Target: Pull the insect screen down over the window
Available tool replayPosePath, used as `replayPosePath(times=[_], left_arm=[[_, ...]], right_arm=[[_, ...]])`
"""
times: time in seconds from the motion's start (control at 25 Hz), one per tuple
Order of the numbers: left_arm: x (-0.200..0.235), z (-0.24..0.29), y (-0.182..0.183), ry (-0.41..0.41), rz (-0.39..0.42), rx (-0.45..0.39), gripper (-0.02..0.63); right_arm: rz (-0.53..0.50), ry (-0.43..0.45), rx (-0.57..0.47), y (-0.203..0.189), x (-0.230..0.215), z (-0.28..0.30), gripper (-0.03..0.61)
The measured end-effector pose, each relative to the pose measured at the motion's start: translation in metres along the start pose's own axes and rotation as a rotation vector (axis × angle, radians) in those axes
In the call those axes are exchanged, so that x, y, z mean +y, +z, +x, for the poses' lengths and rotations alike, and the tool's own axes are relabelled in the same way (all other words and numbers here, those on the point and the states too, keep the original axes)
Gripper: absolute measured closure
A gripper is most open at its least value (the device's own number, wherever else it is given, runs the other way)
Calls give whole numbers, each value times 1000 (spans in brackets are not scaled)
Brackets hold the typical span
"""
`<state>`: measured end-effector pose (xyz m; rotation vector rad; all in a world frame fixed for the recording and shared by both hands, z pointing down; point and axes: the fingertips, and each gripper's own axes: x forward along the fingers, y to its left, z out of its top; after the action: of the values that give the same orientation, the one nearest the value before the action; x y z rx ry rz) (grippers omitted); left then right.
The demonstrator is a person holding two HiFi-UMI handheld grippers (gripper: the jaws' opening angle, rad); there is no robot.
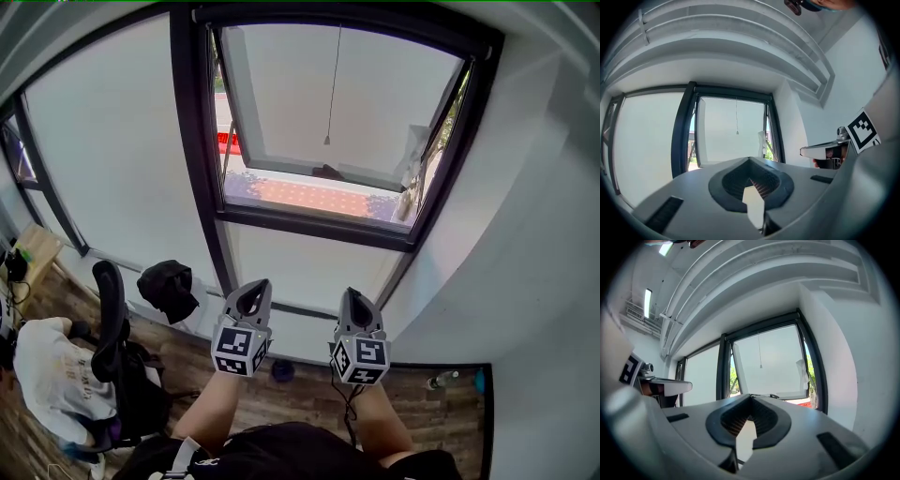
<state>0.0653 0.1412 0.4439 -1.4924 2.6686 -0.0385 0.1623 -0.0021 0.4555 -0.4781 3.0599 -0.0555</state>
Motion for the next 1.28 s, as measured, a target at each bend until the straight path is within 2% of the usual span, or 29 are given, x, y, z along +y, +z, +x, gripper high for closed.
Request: replayPosePath(times=[0.4, 0.68, 0.92, 1.28], left_arm=[[24, -8, -19, -62, 3, 15, 607], [39, 1, -32, -69, -9, 31, 607], [50, 32, -44, -61, -14, 40, 607], [63, 113, -45, -73, 8, 40, 607]], right_arm=[[-10, -44, -11, -13, 37, 4, 574], [-19, -68, 4, -25, 38, 17, 574], [-13, -57, 14, -35, 23, 50, 574], [-12, -36, -3, -32, -10, 125, 574]])
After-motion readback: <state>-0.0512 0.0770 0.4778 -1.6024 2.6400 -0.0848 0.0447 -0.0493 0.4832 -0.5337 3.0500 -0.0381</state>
